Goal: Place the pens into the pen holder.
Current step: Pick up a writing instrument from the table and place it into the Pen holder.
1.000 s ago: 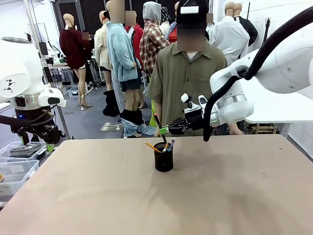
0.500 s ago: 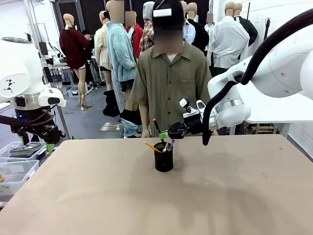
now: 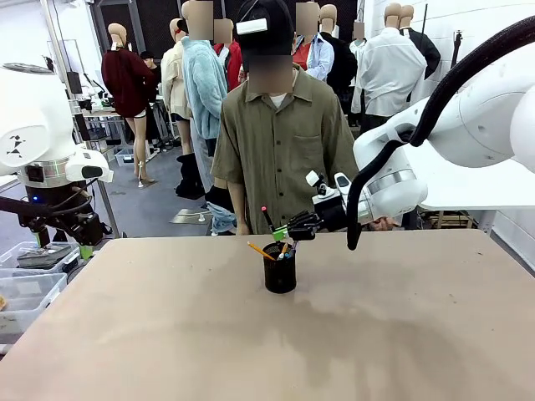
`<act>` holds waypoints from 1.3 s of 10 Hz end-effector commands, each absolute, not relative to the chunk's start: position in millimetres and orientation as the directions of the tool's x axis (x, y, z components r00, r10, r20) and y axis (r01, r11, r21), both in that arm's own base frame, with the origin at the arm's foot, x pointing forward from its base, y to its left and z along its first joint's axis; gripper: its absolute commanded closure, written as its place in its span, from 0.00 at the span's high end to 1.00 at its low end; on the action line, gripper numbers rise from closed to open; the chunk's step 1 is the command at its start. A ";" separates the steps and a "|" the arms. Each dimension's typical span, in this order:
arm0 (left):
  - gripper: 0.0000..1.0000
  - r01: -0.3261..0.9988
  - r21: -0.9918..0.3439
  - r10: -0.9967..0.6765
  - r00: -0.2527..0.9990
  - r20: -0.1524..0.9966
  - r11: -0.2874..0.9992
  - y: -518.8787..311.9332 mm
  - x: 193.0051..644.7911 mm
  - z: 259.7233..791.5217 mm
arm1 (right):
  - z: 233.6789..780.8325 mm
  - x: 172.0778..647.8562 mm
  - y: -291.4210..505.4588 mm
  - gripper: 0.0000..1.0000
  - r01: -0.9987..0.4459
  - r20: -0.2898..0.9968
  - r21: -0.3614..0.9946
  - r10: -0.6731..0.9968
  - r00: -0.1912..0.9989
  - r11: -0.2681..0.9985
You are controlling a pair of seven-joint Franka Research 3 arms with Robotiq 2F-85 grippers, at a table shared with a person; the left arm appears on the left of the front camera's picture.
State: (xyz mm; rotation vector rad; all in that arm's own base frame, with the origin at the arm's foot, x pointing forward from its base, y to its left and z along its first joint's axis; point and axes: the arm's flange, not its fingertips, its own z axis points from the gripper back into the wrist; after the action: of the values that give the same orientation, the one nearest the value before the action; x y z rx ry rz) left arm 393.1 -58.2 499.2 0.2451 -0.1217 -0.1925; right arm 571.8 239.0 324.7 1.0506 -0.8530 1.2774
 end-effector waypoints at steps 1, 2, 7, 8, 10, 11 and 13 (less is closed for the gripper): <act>0.96 0.163 0.271 -0.194 0.977 0.093 0.949 -58.3 392.2 499.8 | 328.2 578.8 241.7 0.47 -0.989 0.932 0.148 0.338 0.132 -0.022; 0.96 0.163 0.271 -0.194 0.977 0.093 0.949 -58.3 392.2 499.8 | 329.2 577.6 241.1 0.65 -0.990 0.932 0.142 0.339 0.126 -0.023; 0.96 0.163 0.271 -0.194 0.977 0.093 0.949 -58.3 392.2 499.8 | 373.1 542.9 194.6 0.97 -0.998 0.941 0.017 0.337 0.035 0.056; 0.96 0.163 0.271 -0.194 0.977 0.093 0.949 -58.3 392.2 499.8 | 383.6 530.9 179.2 0.97 -0.996 0.935 -0.008 0.354 0.024 0.089; 0.96 0.163 0.271 -0.194 0.977 0.093 0.949 -58.3 392.2 499.8 | 399.3 505.0 144.7 0.97 -0.983 0.916 -0.025 0.398 0.050 0.180; 0.96 0.163 0.271 -0.194 0.977 0.093 0.949 -58.3 392.2 499.8 | 405.9 485.7 122.5 0.97 -0.978 0.913 -0.035 0.405 0.053 0.207; 0.96 0.163 0.271 -0.194 0.977 0.093 0.949 -58.3 392.2 499.8 | 417.0 445.7 79.8 0.97 -0.954 0.904 -0.037 0.417 0.096 0.298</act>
State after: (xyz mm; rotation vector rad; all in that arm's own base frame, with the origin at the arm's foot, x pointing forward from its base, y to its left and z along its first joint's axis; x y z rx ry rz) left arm 393.2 -57.6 499.2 0.2443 -0.1216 -0.1916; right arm 471.6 90.1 416.0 0.7263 -0.9915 1.1628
